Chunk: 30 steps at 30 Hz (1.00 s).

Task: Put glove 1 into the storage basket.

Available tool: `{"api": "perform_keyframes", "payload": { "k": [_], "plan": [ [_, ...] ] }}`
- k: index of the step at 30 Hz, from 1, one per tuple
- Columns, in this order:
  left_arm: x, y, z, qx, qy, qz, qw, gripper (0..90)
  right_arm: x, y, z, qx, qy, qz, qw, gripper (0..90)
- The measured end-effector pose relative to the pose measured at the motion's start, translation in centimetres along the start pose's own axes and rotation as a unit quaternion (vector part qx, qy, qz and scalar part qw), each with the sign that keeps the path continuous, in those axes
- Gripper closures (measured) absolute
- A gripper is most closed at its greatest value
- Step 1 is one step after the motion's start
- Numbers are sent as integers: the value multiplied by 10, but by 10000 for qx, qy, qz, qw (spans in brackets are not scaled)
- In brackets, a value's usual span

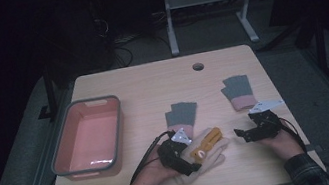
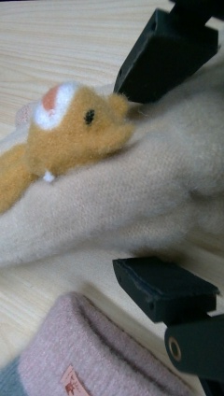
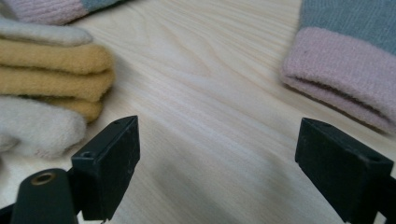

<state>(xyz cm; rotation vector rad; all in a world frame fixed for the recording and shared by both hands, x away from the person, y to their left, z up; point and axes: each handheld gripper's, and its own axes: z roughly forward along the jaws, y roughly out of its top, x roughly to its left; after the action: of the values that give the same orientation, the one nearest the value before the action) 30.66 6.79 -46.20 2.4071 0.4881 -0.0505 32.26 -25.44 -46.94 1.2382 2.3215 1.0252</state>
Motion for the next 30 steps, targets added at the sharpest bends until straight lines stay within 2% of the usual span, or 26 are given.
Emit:
{"api": "perform_keyframes", "payload": {
  "k": [1, 5, 6, 8, 12, 15, 19, 23, 30],
  "plan": [
    [0, 0, 0, -4, 2, 35, 10000, 158, 0, 0, 0, 0, 0, 0, 10000, 138],
    [-1, -1, -2, -34, -83, 116, 9999, 268, 0, -2, 3, 10, -50, 34, 10000, 133],
    [0, -1, -2, -46, -117, 152, 9998, 329, 1, -2, 5, 21, -99, 15, 9999, 131],
    [0, -1, -2, -63, -132, 157, 9998, 346, 1, -3, 5, 21, -111, 0, 9999, 128],
    [3, -2, -3, -138, -161, 194, 9996, 434, 4, -4, 9, 94, -214, -39, 9997, 115],
    [5, -3, -3, -145, -182, 184, 9996, 496, 5, -5, 11, 92, -189, -30, 9998, 111],
    [7, -3, -3, -170, -286, 143, 9993, 539, 4, -6, 12, 56, -159, 1, 9999, 101],
    [10, -1, -4, -82, -409, 74, 9991, 589, 3, -7, 13, 10, -150, -16, 9999, 98],
    [10, 1, -4, 0, -432, 72, 9990, 651, 4, -7, 13, 9, -158, -5, 9999, 98]
  ]
}}
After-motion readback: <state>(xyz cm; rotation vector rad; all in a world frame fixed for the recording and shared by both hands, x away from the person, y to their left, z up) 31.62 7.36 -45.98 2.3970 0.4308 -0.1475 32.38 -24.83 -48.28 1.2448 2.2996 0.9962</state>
